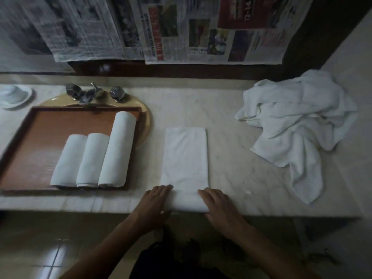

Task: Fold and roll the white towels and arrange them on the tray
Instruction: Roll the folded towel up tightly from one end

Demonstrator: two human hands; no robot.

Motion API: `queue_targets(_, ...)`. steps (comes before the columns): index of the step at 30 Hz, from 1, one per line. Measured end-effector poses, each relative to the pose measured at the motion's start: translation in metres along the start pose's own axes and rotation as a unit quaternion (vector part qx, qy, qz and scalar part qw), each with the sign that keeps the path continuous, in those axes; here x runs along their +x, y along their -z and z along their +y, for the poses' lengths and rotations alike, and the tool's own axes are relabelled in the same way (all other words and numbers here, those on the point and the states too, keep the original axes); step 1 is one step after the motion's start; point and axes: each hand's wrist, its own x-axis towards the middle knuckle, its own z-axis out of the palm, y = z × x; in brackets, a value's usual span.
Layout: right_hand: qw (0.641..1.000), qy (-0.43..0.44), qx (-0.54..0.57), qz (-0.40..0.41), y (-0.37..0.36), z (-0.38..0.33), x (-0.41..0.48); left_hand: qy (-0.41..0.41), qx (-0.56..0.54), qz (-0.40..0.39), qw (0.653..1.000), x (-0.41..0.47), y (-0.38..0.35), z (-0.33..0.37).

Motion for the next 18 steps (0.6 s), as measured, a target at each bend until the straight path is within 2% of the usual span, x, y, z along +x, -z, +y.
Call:
queue_targets(4, 0.999, -0.017, 0.035, -0.013, 0.004, 0.006, -0.001, 0.014, -0.088, -0.001, 0.996, -0.008, 0.007, -0.004)
queue_targets(10, 0.972, -0.110, 0.204, -0.022, 0.027, 0.011, 0.006, 0.074, -0.213, -0.002, 0.974, 0.003, 0.023, -0.015)
queue_targets(15, 0.959, -0.151, 0.239, -0.029, 0.032, 0.013, 0.021, 0.151, -0.294, -0.014, 0.944, 0.013, 0.029, -0.016)
queue_targets(18, 0.955, -0.175, 0.238, -0.012, 0.032, 0.014, 0.032, 0.171, -0.314, 0.008, 0.934, 0.021, 0.029, -0.016)
